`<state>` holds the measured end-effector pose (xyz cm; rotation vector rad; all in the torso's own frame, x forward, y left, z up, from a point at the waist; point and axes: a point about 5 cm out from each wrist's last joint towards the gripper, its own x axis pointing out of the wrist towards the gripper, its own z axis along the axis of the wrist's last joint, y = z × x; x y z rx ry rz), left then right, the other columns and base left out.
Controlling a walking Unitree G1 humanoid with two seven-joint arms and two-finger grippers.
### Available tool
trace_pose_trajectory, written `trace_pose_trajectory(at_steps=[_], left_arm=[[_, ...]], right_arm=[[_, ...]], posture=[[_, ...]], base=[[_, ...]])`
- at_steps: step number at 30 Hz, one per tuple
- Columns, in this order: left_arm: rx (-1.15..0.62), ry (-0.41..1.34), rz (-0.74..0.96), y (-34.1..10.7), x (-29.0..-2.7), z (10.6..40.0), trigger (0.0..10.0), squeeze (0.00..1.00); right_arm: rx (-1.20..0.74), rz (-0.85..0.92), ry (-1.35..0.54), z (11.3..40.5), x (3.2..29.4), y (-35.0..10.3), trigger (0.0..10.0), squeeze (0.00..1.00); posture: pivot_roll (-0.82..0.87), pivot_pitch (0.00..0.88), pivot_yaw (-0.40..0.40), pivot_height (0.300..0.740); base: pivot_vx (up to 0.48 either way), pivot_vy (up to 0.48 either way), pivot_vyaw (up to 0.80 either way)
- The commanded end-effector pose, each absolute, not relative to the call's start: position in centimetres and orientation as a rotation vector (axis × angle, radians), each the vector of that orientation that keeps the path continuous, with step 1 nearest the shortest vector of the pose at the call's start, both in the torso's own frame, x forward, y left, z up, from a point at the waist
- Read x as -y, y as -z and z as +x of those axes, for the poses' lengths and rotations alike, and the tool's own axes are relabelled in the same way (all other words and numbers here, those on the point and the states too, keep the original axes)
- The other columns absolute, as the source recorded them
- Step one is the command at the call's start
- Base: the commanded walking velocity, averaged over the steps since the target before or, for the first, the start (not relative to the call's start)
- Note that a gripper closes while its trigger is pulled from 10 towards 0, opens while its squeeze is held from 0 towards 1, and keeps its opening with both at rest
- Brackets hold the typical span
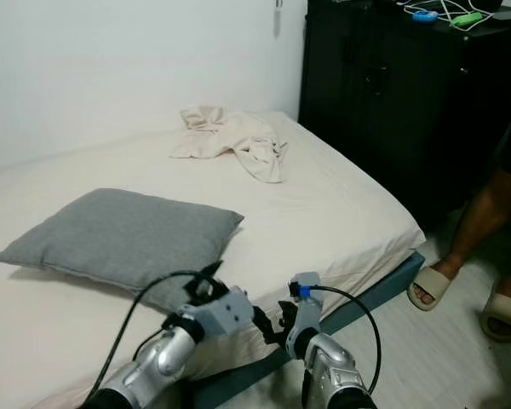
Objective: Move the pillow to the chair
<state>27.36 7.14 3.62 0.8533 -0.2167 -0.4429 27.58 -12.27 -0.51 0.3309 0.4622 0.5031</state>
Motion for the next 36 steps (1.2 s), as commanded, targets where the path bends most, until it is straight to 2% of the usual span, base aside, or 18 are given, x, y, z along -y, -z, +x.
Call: trace_pose_trajectory(at_steps=[1, 2, 3, 7, 10, 14, 17, 19, 26, 33, 34, 35, 36], left_arm=[[0.231, 0.398, 0.958, -3.2, -8.0, 27.3, 10.0, 0.0], [0.231, 0.398, 0.958, -3.2, -8.0, 27.3, 10.0, 0.0], [0.25, 0.353, 1.069, -3.0, -8.2, 27.7, 10.0, 0.0], [0.229, 0.32, 1.188, -2.3, -8.4, 28.0, 10.0, 0.0], [0.219, 0.328, 1.223, -2.0, -8.3, 28.0, 10.0, 0.0], [0.159, 0.366, 1.379, -0.2, -8.3, 27.3, 10.0, 0.0], [0.151, 0.363, 1.388, -0.1, -8.4, 27.3, 10.0, 0.0], [0.106, 0.319, 1.456, 0.2, -9.5, 27.5, 10.0, 0.0], [0.011, 0.234, 1.476, 0.1, -11.7, 28.3, 10.0, 0.0], [-0.036, 0.203, 1.459, 0.1, -12.4, 28.6, 10.0, 0.0], [-0.047, 0.201, 1.452, 0.1, -12.4, 28.6, 4.1, 0.0], [-0.047, 0.201, 1.452, 0.1, -12.4, 28.6, 4.1, 0.0], [-0.06, 0.198, 1.439, 0.2, -12.4, 28.6, 0.0, 0.0]], right_arm=[[-0.48, 0.347, -0.5, 27.2, 12.3, 0.9, 10.0, 0.0], [-0.48, 0.347, -0.5, 27.2, 12.3, 0.9, 10.0, 0.0], [-0.479, 0.348, -0.499, 27.2, 12.3, 0.8, 10.0, 0.0], [-0.478, 0.346, -0.503, 27.3, 12.2, 0.8, 10.0, 0.0], [-0.477, 0.346, -0.504, 27.3, 12.2, 0.7, 10.0, 0.0], [-0.462, 0.348, -0.507, 27.7, 12.0, 0.3, 10.0, 0.0], [-0.46, 0.349, -0.506, 27.8, 12.0, 0.2, 10.0, 0.0], [-0.453, 0.348, -0.507, 27.9, 11.9, 0.1, 10.0, 0.0], [-0.442, 0.351, -0.506, 28.1, 11.8, -0.1, 10.0, 0.0], [-0.436, 0.351, -0.509, 28.3, 11.6, -0.4, 10.0, 0.0], [-0.435, 0.349, -0.509, 28.4, 11.6, -0.4, 10.0, 0.0], [-0.435, 0.349, -0.509, 28.4, 11.6, -0.4, 10.0, 0.0], [-0.434, 0.348, -0.509, 28.4, 11.6, -0.4, 10.0, 0.0]], posture=[[-0.03, 0.085, -0.015, 0.583], [-0.03, 0.085, -0.015, 0.583], [-0.04, 0.085, -0.016, 0.583], [-0.04, 0.086, -0.016, 0.583], [-0.04, 0.086, -0.017, 0.583], [-0.04, 0.084, -0.018, 0.583], [-0.04, 0.084, -0.018, 0.583], [-0.05, 0.084, -0.015, 0.583], [-0.05, 0.081, -0.013, 0.583], [-0.04, 0.078, -0.016, 0.583], [-0.04, 0.075, -0.016, 0.583], [-0.04, 0.075, -0.016, 0.583], [-0.04, 0.075, -0.016, 0.583]], base=[[0.0, 0.0, 0.0], [0.0, 0.0, 0.0], [0.0, 0.0, 0.0], [0.0, 0.0, 0.0], [0.0, 0.0, 0.0], [0.0, 0.0, 0.0], [0.0, 0.0, 0.0], [0.0, 0.0, 0.0], [0.0, 0.0, 0.0], [0.0, 0.0, 0.0], [0.0, 0.0, 0.0], [0.0, 0.0, 0.0], [0.0, 0.0, 0.0]])
